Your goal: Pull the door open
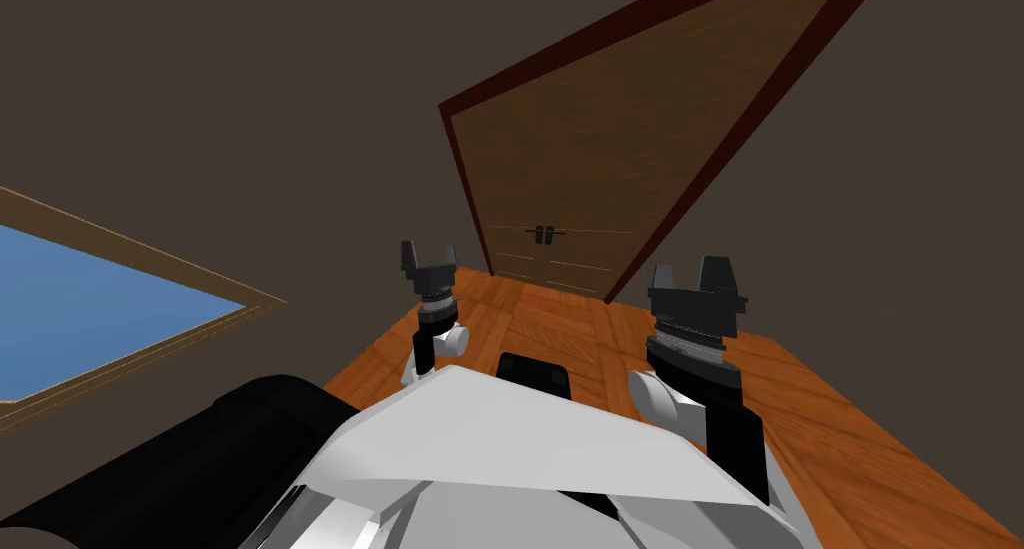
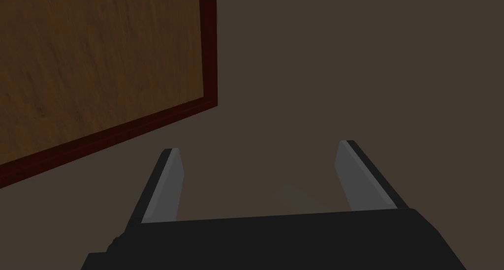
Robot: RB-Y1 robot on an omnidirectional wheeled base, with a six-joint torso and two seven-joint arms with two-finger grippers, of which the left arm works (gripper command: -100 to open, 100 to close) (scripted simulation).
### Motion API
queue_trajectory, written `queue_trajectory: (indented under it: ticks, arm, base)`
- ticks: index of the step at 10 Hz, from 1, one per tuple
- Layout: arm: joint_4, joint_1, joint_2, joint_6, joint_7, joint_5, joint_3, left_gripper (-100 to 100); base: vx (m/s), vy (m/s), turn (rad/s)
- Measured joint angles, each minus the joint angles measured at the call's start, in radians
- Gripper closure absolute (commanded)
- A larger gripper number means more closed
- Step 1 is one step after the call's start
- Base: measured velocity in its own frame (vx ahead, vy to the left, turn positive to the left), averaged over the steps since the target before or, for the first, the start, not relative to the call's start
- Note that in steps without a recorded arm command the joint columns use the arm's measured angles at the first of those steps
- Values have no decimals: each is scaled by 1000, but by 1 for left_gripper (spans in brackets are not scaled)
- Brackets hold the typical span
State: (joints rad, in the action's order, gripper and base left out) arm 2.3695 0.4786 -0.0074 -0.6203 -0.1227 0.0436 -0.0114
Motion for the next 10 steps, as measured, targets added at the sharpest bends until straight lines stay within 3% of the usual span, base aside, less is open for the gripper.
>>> queue_trajectory:
  ticks: [3, 5, 6, 10]
  arm:
    - [-68, -30, 28, 16, -8, 7, -13, -100]
    - [-99, -37, 38, 22, -8, 5, -9, -100]
    - [-122, -48, 52, 30, -15, 12, -20, -100]
    - [-202, -79, 72, 48, -18, 11, -20, -100]
  base:
    - [127, -4, -65]
    - [110, -7, -55]
    - [144, -30, -72]
    - [97, -23, -56]
